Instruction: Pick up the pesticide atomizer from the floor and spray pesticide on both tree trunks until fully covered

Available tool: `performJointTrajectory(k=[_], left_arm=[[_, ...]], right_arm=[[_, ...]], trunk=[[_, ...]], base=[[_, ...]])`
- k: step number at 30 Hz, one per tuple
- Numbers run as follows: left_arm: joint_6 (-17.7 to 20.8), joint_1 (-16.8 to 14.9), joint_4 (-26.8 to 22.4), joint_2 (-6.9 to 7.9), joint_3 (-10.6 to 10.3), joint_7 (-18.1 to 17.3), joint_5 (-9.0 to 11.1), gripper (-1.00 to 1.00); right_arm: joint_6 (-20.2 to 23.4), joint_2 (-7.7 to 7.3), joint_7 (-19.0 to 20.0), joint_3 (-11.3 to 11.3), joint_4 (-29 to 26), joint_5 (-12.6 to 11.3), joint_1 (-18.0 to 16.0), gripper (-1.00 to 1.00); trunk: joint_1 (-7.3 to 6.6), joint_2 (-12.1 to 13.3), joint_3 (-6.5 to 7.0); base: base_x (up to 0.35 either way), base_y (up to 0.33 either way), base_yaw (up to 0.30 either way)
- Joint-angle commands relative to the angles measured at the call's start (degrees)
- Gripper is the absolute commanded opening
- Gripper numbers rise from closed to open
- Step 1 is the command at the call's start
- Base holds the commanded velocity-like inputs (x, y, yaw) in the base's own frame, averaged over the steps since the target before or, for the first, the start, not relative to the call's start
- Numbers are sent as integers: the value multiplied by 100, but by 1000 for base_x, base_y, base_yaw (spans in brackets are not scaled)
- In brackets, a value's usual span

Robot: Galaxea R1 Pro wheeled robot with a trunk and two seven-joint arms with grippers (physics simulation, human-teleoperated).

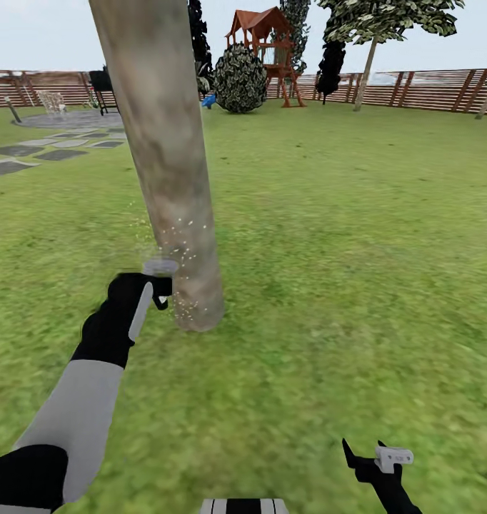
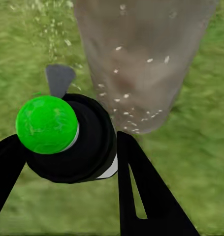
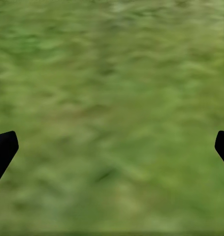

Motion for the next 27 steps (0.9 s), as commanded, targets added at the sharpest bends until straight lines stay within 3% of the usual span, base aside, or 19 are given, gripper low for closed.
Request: performJointTrajectory(k=[1, 5, 6, 7, 10, 13, 17, 22, 27], left_arm=[[-205, 81, 153, 1, 0, -2, -14, -100], [-1164, 443, 907, -3, -3, 6, -24, -100], [-1519, 551, 1081, -5, -6, 10, -30, -100], [-2229, 657, 1722, -2, 4, 95, -51, -100], [-2733, 676, 2245, -12, 4, 141, -37, -100], [-3016, 680, 2760, -46, 16, 400, -24, -100], [-3339, 781, 2980, -49, 23, 455, -32, -100], [-3384, 1092, 3040, -53, 31, 461, -24, -100], [-3392, 1149, 3025, -25, 45, 459, -34, -100]], right_arm=[[0, 0, 0, 3, 0, 0, 1, 100], [0, 0, 0, 2, 0, 0, 1, 100], [0, 0, 0, 1, 0, 0, 0, 100], [0, 0, 0, 0, 0, 0, 2, 100], [0, 0, 6, -3, 0, 0, 2, 100], [0, 0, 15, -3, 0, 0, 2, 100], [0, 0, 17, -3, 0, 0, 2, 100], [0, 0, 11, -3, 0, 0, 2, 100], [0, 0, 2, -3, 0, 0, 2, 100]], trunk=[[-1, -1, 1], [-1, -1, 1], [-1, -1, 1], [-1, -1, 1], [-1, -1, 1], [-1, -1, 1], [-1, -1, 1], [-1, -1, 1], [-1, -1, 1]], base=[[0, 0, 0], [0, 0, 0], [0, 0, 0], [0, 0, 0], [0, 0, 0], [0, 0, 0], [16, -141, 0], [108, -265, 0], [23, -271, 12]])
